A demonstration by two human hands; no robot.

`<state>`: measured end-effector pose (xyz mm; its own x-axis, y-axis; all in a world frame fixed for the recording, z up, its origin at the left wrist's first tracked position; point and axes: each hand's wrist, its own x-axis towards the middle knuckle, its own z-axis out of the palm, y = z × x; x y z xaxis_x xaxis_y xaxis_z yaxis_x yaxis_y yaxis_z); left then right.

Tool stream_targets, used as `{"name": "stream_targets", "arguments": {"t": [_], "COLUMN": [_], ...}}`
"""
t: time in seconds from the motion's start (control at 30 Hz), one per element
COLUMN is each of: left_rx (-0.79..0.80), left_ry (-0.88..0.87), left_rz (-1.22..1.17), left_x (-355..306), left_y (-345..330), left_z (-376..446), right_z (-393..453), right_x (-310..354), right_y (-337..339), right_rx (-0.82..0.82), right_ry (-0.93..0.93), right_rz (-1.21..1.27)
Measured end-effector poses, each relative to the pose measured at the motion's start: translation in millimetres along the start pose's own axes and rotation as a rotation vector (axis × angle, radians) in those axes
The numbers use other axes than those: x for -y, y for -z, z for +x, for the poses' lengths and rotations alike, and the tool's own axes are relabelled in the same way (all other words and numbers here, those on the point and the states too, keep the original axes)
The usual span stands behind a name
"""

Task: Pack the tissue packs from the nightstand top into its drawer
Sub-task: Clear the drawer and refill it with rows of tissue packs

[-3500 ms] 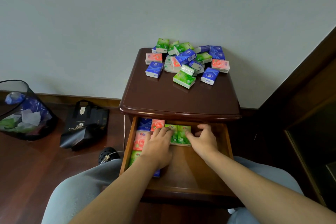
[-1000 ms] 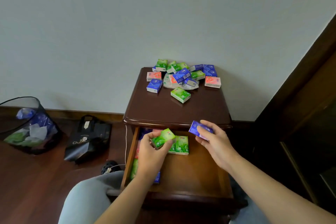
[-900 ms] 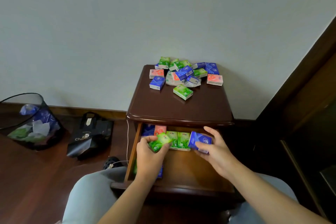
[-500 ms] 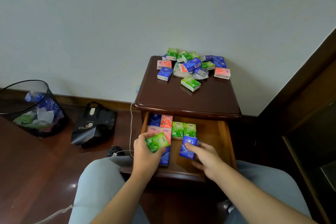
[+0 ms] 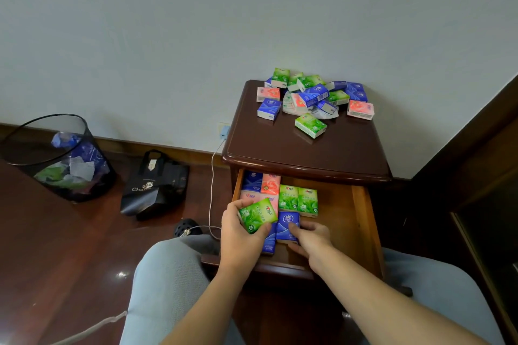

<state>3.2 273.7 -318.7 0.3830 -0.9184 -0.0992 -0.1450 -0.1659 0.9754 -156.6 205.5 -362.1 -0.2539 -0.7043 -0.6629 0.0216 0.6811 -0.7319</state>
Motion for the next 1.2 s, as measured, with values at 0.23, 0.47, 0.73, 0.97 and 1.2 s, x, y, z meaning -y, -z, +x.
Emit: {"name": "stream_targets", "arguments": {"t": [0.23, 0.47, 0.73, 0.97, 1.2], "left_rx": [0.018, 0.061, 0.024, -0.045, 0.166], "left_ry": [-0.011, -0.015, 0.022, 0.299, 0.004], "left_rz": [-0.056, -0.136, -0.148, -0.358, 0.076], "left_x": [-1, -1, 3, -3, 0], "left_y": [1, 0, -5, -24, -41], "left_z": [-1, -2, 2, 15, 5], "right_z": [7, 10, -15, -49, -36], "right_x": [-4, -5, 13, 24, 25], "right_y": [-5, -4, 15, 22, 51], "right_rx": [-0.077, -0.087, -0.019, 0.473, 0.321], "right_ry": [0.011, 0.045, 0.147, 0.002, 0.101], "right_rz": [-0.082, -0.064, -0.080, 0.030, 0.093]}}
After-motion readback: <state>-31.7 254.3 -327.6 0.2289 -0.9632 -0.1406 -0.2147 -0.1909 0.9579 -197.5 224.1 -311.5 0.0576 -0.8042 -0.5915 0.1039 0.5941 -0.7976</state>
